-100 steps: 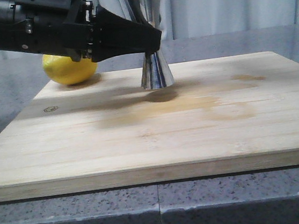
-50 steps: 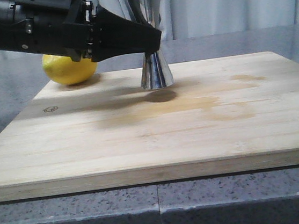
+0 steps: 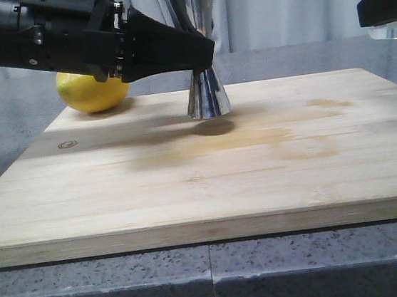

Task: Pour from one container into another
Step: 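Tilt the cup upright and lower it back toward the board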

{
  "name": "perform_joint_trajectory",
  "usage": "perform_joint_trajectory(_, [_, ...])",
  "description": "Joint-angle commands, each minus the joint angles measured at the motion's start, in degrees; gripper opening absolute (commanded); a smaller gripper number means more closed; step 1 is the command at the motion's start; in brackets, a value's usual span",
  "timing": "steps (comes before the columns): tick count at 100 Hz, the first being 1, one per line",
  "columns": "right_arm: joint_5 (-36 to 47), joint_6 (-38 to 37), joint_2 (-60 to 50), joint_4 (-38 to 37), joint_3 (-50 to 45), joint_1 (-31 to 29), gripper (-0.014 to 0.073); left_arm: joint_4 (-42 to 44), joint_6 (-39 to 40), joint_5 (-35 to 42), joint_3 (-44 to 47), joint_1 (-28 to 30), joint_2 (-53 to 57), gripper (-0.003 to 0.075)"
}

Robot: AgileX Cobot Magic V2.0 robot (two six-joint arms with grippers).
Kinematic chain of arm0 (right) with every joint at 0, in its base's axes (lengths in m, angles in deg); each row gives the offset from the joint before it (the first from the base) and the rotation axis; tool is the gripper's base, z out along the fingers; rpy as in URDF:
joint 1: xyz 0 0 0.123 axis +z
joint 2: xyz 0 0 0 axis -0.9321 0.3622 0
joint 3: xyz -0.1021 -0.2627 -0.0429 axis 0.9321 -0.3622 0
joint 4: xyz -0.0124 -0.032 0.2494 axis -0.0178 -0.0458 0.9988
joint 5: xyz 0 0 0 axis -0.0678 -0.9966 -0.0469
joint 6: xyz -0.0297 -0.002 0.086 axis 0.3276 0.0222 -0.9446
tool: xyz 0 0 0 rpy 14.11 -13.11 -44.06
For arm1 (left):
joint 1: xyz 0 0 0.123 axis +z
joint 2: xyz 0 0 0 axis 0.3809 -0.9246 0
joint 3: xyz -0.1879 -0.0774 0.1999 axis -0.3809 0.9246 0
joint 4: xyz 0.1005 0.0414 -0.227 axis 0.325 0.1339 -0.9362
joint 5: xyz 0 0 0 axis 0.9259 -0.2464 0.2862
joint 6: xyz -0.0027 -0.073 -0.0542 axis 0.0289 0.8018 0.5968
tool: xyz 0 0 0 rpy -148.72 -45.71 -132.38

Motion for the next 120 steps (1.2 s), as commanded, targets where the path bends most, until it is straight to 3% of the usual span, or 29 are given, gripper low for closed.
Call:
perform_joint_trajectory(1, [8.54, -1.68, -0.10, -0.29, 0.31, 0.93, 0.0250, -4.42, -0.10, -3.88, -1.61, -0.04, 3.08, 0.0156])
perform_joint_trajectory(27, [19.74, -3.67, 7.05, -4.36, -0.24, 6.32, 0.0250, -4.42, -0.10, -3.98, -1.61, -0.04, 3.08, 0.0156])
perform_joint_trajectory(48, [26.08, -7.27, 12.20, -4.73, -0.24, 7.19, 0.0250, -4.42, -0.10, -3.98, -1.61, -0.04, 3.08, 0.0156])
perform_joint_trajectory(120, [28.63, -10.69, 19.95, -8.06, -0.24, 7.28, 0.0250, -4.42, -0.10, -3.98, -1.61, -0.04, 3.08, 0.0156])
